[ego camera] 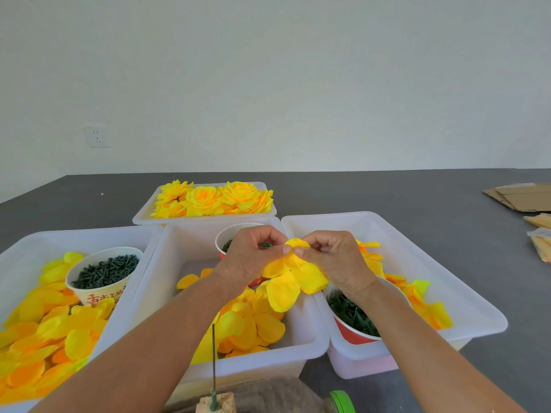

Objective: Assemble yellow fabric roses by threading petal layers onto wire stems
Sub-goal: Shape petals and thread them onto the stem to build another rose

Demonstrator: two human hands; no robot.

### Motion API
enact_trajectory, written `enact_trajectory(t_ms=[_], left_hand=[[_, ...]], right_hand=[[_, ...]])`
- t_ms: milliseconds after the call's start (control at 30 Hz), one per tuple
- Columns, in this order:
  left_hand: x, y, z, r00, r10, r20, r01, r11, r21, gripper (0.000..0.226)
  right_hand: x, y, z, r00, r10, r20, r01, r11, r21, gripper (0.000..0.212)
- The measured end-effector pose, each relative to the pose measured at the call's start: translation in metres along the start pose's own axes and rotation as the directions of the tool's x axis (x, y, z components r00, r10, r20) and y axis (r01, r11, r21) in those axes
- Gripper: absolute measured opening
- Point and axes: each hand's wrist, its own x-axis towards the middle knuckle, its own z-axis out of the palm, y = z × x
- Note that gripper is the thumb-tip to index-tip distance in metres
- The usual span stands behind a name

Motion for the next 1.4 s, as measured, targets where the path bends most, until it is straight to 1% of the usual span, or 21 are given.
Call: enact_trajectory(t_ms=[67, 100, 200, 267, 333, 400, 467, 533, 633, 700, 767, 833, 867, 933, 1033, 1133, 1200, 1233, 1300, 1333, 1400], left_hand=[[0.000, 0.002, -0.002, 0.999, 0.023, -0.034, -0.024, 0.999, -0.027, 0.009], [0.000, 0.004, -0.002, 0.998, 0.054, -0.044, -0.055, 0.998, -0.006, 0.012], [0.000, 0.006, 0.002, 0.979, 0.201, -0.030, -0.191, 0.959, 0.210, 0.024], [0.000, 0.007, 0.006, 0.962, 0.272, -0.007, -0.257, 0.920, 0.295, 0.020], [0.000, 0.005, 0.007, 0.957, 0.290, -0.008, -0.274, 0.912, 0.305, 0.015], [0.001, 0.005, 0.006, 0.975, 0.223, -0.025, -0.210, 0.947, 0.242, 0.012], [0.001, 0.004, 0.001, 0.993, 0.115, 0.004, -0.114, 0.982, 0.153, 0.009], [-0.001, 0.003, -0.002, 0.996, 0.085, 0.033, -0.089, 0.984, 0.154, 0.012], [-0.003, 0.005, -0.001, 0.990, 0.142, -0.002, -0.137, 0.964, 0.227, 0.018], [-0.003, 0.006, 0.003, 0.987, 0.161, -0.029, -0.149, 0.958, 0.246, 0.028], [-0.003, 0.006, 0.006, 0.984, 0.178, -0.029, -0.165, 0.951, 0.260, 0.038], [-0.004, 0.006, 0.008, 0.976, 0.218, -0.021, -0.201, 0.930, 0.306, 0.042], [-0.004, 0.007, 0.008, 0.971, 0.237, -0.026, -0.215, 0.920, 0.329, 0.042], [-0.003, 0.007, 0.007, 0.965, 0.255, -0.065, -0.219, 0.913, 0.343, 0.043], [0.000, 0.006, 0.003, 0.962, 0.226, -0.153, -0.177, 0.943, 0.281, 0.038], [-0.001, 0.006, 0.001, 0.961, 0.187, -0.205, -0.142, 0.966, 0.218, 0.023], [-0.002, 0.008, 0.001, 0.962, 0.163, -0.217, -0.120, 0.973, 0.199, 0.014], [-0.002, 0.009, 0.001, 0.965, 0.143, -0.218, -0.106, 0.979, 0.174, 0.013], [-0.001, 0.013, 0.001, 0.981, 0.060, -0.185, -0.048, 0.996, 0.072, 0.016], [-0.001, 0.014, 0.002, 0.990, 0.009, -0.143, -0.005, 1.000, 0.025, 0.019], [-0.002, 0.013, 0.003, 0.996, -0.063, -0.056, 0.064, 0.998, 0.004, 0.018]], right_hand=[[0.001, 0.000, 0.001, 1.000, 0.030, 0.008, -0.030, 0.999, 0.011, 0.006], [0.002, 0.001, 0.001, 0.999, 0.049, -0.002, -0.049, 0.999, 0.010, 0.009], [0.003, 0.006, 0.001, 0.991, 0.113, -0.066, -0.113, 0.994, 0.005, 0.015], [0.003, 0.008, 0.001, 0.984, 0.138, -0.113, -0.139, 0.990, 0.001, 0.012], [0.003, 0.007, 0.000, 0.982, 0.141, -0.123, -0.143, 0.990, -0.007, 0.012], [0.002, 0.006, -0.002, 0.989, 0.121, -0.086, -0.119, 0.992, 0.031, 0.014], [0.001, 0.003, -0.003, 0.996, 0.091, -0.001, -0.090, 0.992, 0.084, 0.017], [0.000, 0.001, -0.002, 0.996, 0.068, 0.053, -0.072, 0.994, 0.083, 0.017], [0.001, 0.003, 0.000, 0.998, 0.056, -0.026, -0.056, 0.998, -0.018, 0.014], [0.002, 0.004, 0.001, 0.995, 0.054, -0.078, -0.059, 0.996, -0.072, 0.015], [0.001, 0.006, 0.001, 0.995, 0.048, -0.085, -0.057, 0.993, -0.108, 0.016], [0.002, 0.007, 0.001, 0.995, 0.062, -0.079, -0.071, 0.991, -0.112, 0.017], [0.002, 0.007, 0.002, 0.994, 0.078, -0.080, -0.084, 0.993, -0.082, 0.015], [0.002, 0.006, 0.001, 0.987, 0.143, -0.077, -0.140, 0.989, 0.046, 0.011], [0.002, 0.003, -0.002, 0.956, 0.290, -0.035, -0.274, 0.931, 0.241, 0.008], [0.001, 0.000, -0.005, 0.933, 0.360, 0.033, -0.355, 0.896, 0.268, 0.007], [0.002, -0.001, -0.007, 0.925, 0.374, 0.065, -0.375, 0.869, 0.324, 0.016], [0.002, -0.002, -0.008, 0.928, 0.368, 0.066, -0.368, 0.866, 0.339, 0.022], [0.002, -0.002, -0.008, 0.950, 0.311, 0.017, -0.302, 0.905, 0.299, 0.032], [0.002, -0.002, -0.008, 0.964, 0.266, -0.006, -0.255, 0.929, 0.270, 0.035], [0.001, -0.004, -0.006, 0.983, 0.180, -0.022, -0.171, 0.961, 0.219, 0.038]])
